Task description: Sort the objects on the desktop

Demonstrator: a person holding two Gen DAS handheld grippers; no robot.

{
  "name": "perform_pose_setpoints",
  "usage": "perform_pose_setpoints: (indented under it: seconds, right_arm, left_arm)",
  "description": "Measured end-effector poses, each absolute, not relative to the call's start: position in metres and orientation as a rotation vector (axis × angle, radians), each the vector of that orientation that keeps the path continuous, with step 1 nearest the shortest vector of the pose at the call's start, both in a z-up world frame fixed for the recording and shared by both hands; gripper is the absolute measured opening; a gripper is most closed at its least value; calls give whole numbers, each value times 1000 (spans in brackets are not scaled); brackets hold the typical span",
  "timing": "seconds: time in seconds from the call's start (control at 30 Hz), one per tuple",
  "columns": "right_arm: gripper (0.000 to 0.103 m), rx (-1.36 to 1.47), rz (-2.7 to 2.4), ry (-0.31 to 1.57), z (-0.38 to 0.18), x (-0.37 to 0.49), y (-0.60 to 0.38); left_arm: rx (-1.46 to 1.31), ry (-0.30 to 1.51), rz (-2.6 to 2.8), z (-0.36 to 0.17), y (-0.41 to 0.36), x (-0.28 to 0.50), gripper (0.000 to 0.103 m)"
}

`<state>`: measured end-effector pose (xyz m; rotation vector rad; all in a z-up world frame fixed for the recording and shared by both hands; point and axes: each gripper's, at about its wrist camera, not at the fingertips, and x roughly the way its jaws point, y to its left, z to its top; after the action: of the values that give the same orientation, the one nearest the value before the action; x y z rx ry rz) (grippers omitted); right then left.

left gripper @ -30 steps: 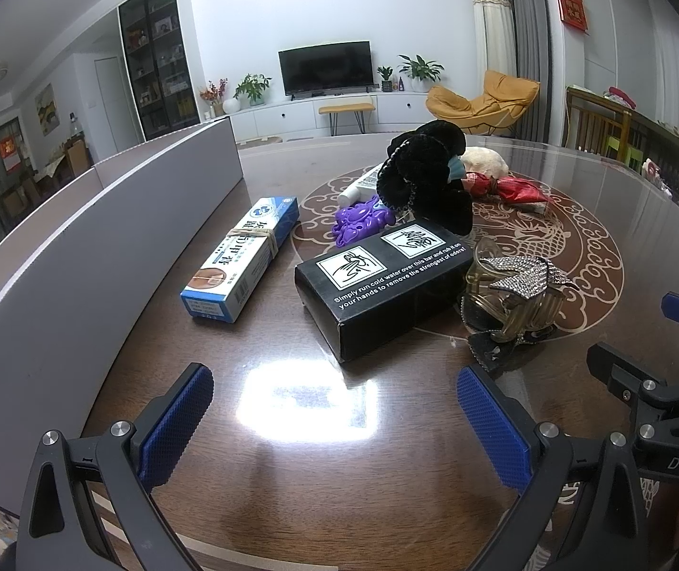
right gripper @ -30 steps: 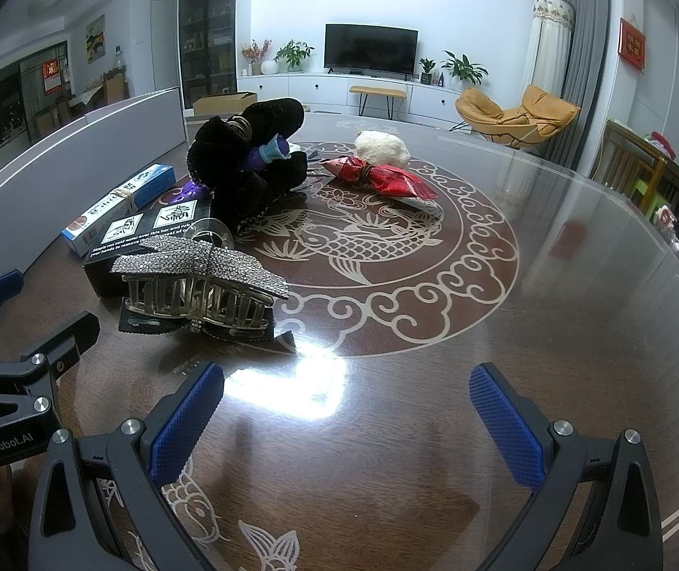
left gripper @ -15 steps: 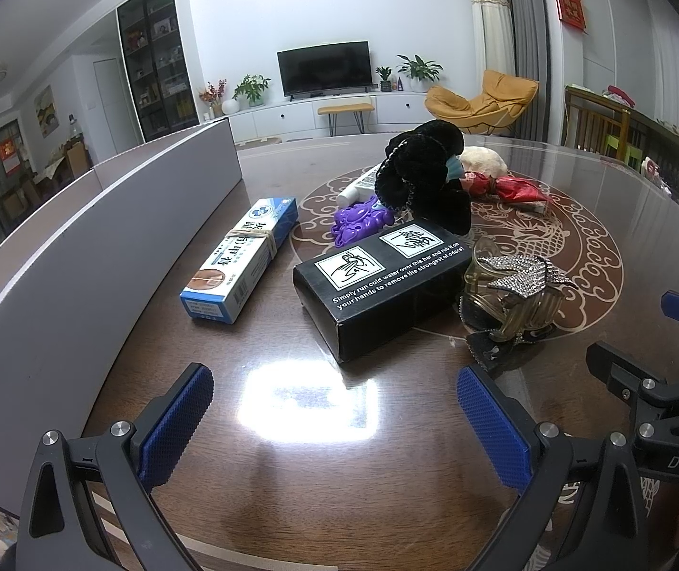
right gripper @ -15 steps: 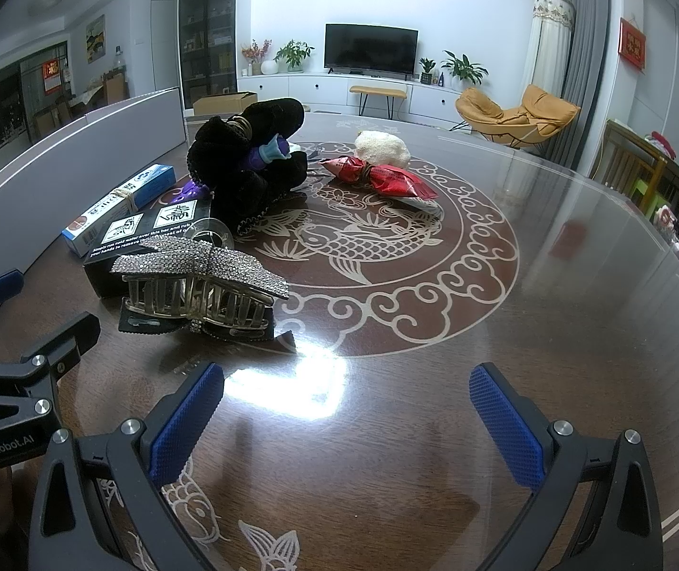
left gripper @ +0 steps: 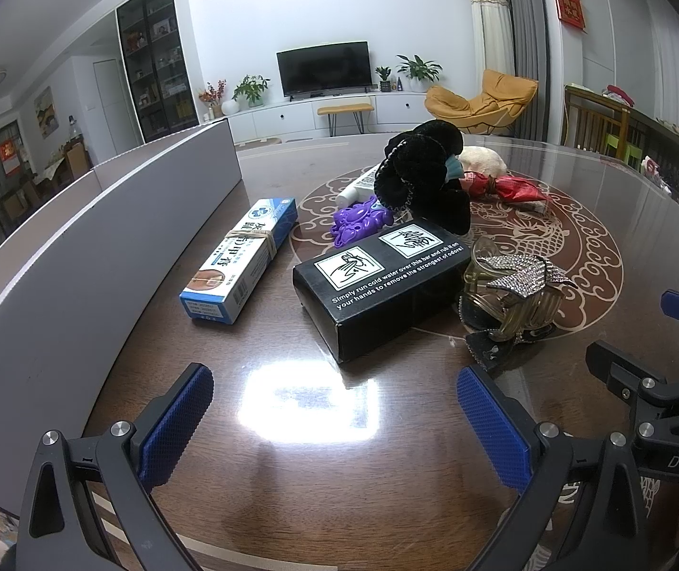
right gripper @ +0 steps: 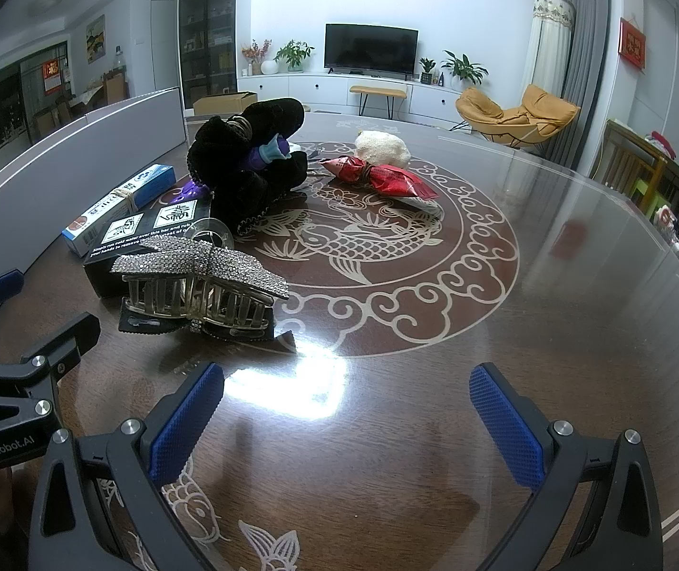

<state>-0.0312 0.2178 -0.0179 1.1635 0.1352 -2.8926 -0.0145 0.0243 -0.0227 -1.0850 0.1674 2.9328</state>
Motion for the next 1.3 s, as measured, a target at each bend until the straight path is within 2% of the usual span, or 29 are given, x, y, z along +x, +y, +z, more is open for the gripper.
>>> perform_pose_setpoints:
  seconds: [1.3]
  right_arm:
    - [103,1182,-2886,146,-23,-27,212]
  left_arm:
    - [-1074,183,2938,-20,19,-12,103]
